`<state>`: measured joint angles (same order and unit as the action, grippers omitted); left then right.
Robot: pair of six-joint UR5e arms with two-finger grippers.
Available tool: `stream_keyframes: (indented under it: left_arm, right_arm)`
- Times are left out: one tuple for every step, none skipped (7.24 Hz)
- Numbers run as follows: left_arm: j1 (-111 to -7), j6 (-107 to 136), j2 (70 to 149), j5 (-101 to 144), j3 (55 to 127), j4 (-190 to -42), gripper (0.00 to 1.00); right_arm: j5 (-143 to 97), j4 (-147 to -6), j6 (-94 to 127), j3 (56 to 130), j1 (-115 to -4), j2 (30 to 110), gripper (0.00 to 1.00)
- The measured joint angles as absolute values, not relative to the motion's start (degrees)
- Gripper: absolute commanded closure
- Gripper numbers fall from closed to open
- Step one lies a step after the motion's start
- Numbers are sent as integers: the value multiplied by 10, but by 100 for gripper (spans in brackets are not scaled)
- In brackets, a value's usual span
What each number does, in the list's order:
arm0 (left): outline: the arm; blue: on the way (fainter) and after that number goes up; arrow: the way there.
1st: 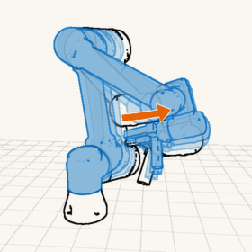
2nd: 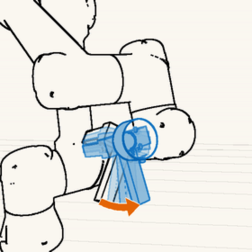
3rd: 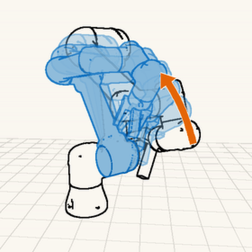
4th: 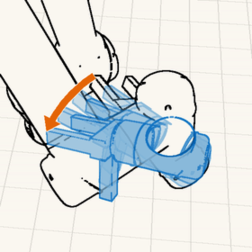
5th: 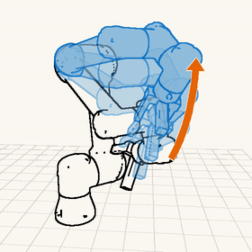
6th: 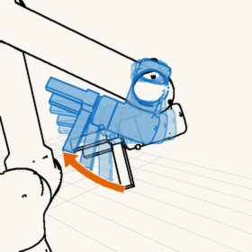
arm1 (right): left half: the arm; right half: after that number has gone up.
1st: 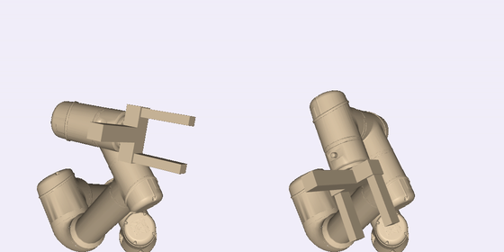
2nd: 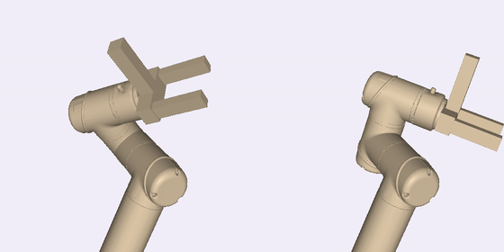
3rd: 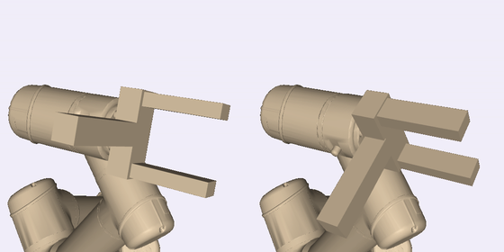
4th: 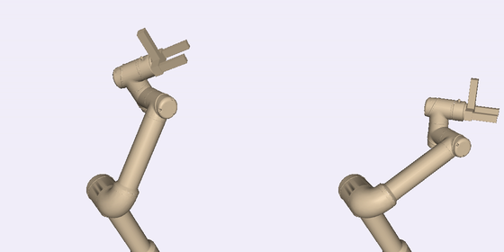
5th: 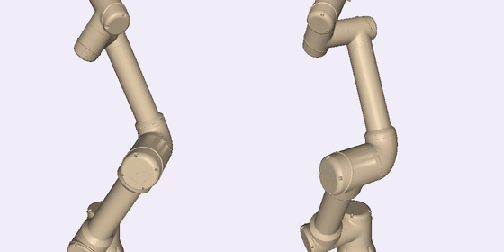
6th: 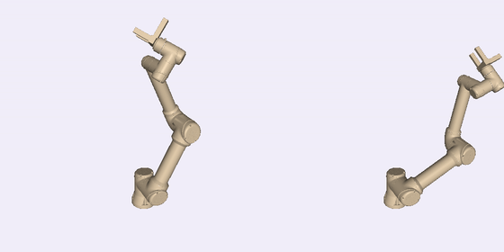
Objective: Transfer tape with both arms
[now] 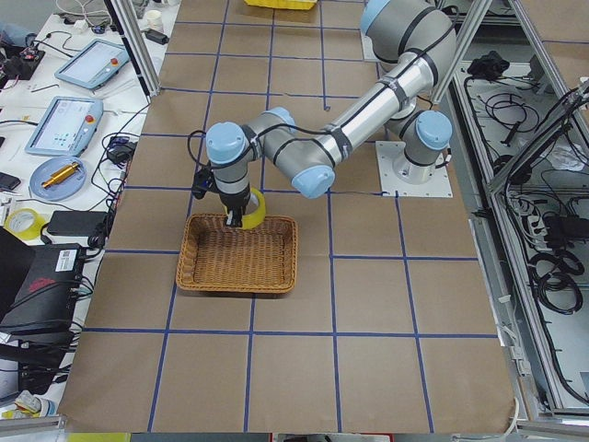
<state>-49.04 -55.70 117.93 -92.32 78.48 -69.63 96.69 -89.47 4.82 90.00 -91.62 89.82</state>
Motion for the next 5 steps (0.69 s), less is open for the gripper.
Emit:
stream_keyframes:
  left_arm:
    - [-486, -570, 1225, -924, 747, -689, 100]
    - [-484, -575, 1258, -921, 725, -688, 100]
    - [-484, -575, 1277, -917, 721, -687, 90]
    - [-484, -575, 1285, -915, 726, -687, 11]
    - [-484, -574, 1288, -914, 730, -686, 0]
  right_arm:
    - [968, -893, 48, 900, -916, 898, 0]
    - [968, -892, 48, 900, -916, 898, 0]
    - [967, -891, 48, 900, -916, 898, 0]
    - [967, -891, 48, 900, -917, 898, 0]
    - [967, -891, 48, 900, -917, 898, 0]
